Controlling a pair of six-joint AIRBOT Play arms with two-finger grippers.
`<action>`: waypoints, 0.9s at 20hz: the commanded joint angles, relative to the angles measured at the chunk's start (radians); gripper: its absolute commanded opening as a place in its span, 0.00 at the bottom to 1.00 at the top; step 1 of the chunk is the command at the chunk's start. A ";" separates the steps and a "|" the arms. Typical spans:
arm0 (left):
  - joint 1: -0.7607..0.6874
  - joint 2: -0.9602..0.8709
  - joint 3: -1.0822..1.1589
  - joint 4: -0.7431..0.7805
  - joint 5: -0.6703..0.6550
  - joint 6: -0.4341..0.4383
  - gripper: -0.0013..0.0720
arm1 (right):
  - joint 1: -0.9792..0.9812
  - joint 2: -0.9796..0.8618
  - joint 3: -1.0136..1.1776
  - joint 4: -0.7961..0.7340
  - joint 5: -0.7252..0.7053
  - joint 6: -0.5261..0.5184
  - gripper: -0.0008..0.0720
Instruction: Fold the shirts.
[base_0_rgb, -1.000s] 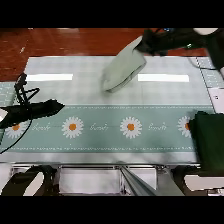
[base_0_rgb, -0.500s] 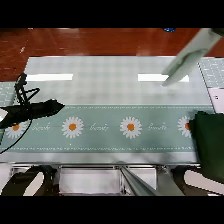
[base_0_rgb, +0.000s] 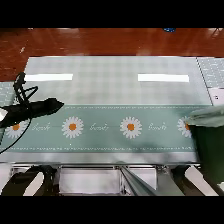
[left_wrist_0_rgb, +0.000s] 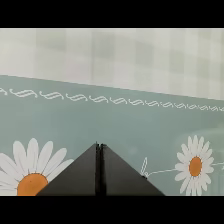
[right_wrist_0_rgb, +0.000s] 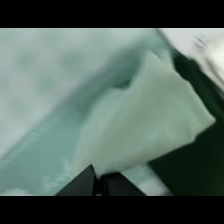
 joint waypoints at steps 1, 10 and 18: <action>0.000 -0.001 0.001 -0.002 0.026 0.000 0.04 | -0.173 0.171 -0.266 -0.325 0.053 -0.063 0.04; 0.000 -0.037 -0.012 -0.001 0.040 0.008 0.04 | -0.406 0.311 -0.699 -0.476 -0.042 -0.023 0.58; -0.016 -0.261 0.500 -0.001 0.018 0.060 0.04 | -0.119 0.069 -0.359 0.514 -0.527 -0.135 0.05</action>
